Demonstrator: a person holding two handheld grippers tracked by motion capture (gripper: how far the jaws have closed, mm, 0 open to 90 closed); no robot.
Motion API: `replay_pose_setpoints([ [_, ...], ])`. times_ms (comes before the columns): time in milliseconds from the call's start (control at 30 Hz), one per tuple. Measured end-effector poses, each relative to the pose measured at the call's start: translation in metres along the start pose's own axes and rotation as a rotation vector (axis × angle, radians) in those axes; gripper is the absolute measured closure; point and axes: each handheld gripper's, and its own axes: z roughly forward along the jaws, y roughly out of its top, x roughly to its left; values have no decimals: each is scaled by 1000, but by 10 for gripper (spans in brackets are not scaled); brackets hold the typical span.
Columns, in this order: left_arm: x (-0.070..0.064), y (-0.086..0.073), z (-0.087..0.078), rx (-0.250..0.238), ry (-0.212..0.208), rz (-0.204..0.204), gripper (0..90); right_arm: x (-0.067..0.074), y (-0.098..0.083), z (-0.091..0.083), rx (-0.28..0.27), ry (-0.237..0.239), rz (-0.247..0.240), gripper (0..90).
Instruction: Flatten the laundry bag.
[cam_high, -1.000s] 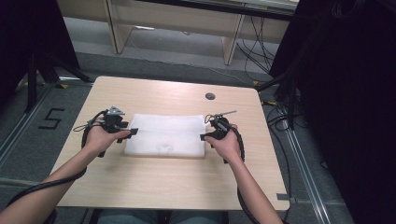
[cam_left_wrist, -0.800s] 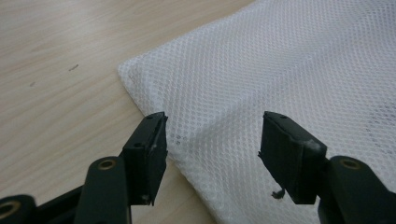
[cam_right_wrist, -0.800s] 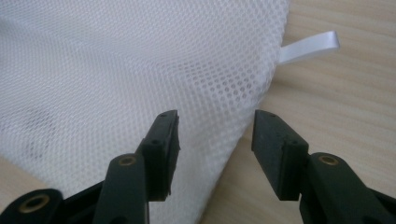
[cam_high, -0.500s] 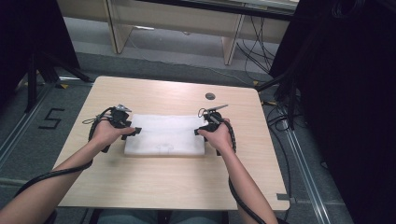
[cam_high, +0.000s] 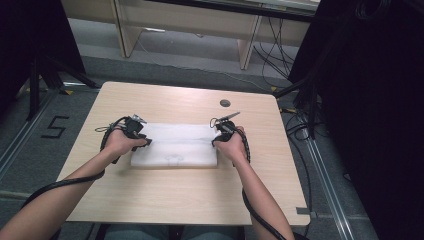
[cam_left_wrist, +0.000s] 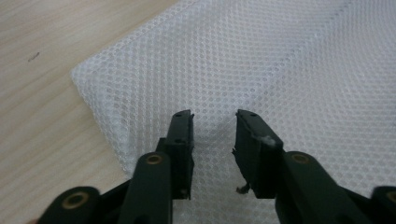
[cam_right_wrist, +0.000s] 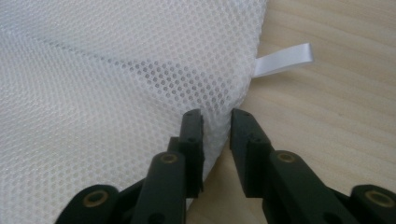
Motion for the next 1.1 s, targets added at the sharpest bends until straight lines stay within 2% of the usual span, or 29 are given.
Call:
replay_pose_setpoints([
  [33,0,0,0,7,2,0,724,-1,1,-3,7,7,-32,833],
  [67,0,0,0,3,0,-8,740,0,1,-3,7,18,-31,838],
  [100,0,0,0,1,1,-11,778,1,2,-3,5,0,-33,864],
  [133,0,0,0,3,0,-19,809,1,2,-5,-2,28,-59,889],
  [233,-1,1,0,5,-7,-25,895,3,3,-6,4,25,-69,894],
  [267,-2,1,0,6,-7,-24,895,5,3,-6,3,17,-62,896],
  [300,-3,2,-2,12,-16,-2,898,5,4,-7,14,1,-52,898],
  [367,-4,3,-5,-3,-26,-7,899,4,3,-8,10,17,-62,898],
  [400,-6,5,-8,-24,-26,-18,899,1,3,-8,-23,7,-109,900],
  [433,-7,6,-10,-34,-31,-15,899,-1,4,-8,-50,22,-135,900],
  [467,-9,8,-13,-48,-30,-13,899,3,4,-13,-22,22,-86,900],
  [567,-13,13,-21,-84,-38,-7,899,4,6,-18,-51,31,-102,900],
  [633,-14,15,-24,-91,-45,2,899,3,7,-22,-56,44,-114,900],
  [667,-15,18,-27,-100,-47,5,899,7,8,-25,-55,27,-84,900],
  [700,-16,19,-29,-109,-40,6,899,5,8,-27,-68,29,-111,900],
  [833,-14,20,-31,-118,-39,-8,899,6,8,-31,-82,41,-112,900],
  [867,-11,19,-32,-121,-37,-26,899,4,8,-32,-77,54,-107,900],
  [900,-8,19,-33,-126,-36,-27,899,2,7,-30,-88,31,-136,900],
  [933,-5,18,-34,-138,-25,-48,898,1,6,-30,-90,30,-142,900],
  [967,-5,18,-34,-138,-25,-48,895,-1,5,-29,-93,33,-145,900],
  [1000,0,18,-34,-155,-15,-79,859,0,4,-28,-92,37,-130,900],
  [1033,0,18,-34,-155,-15,-79,779,0,4,-28,-92,37,-130,900],
  [1067,7,17,-31,-161,9,-124,671,-1,2,-27,-79,34,-127,900],
  [1100,7,17,-31,-161,9,-124,617,-1,2,-27,-79,34,-127,900],
])
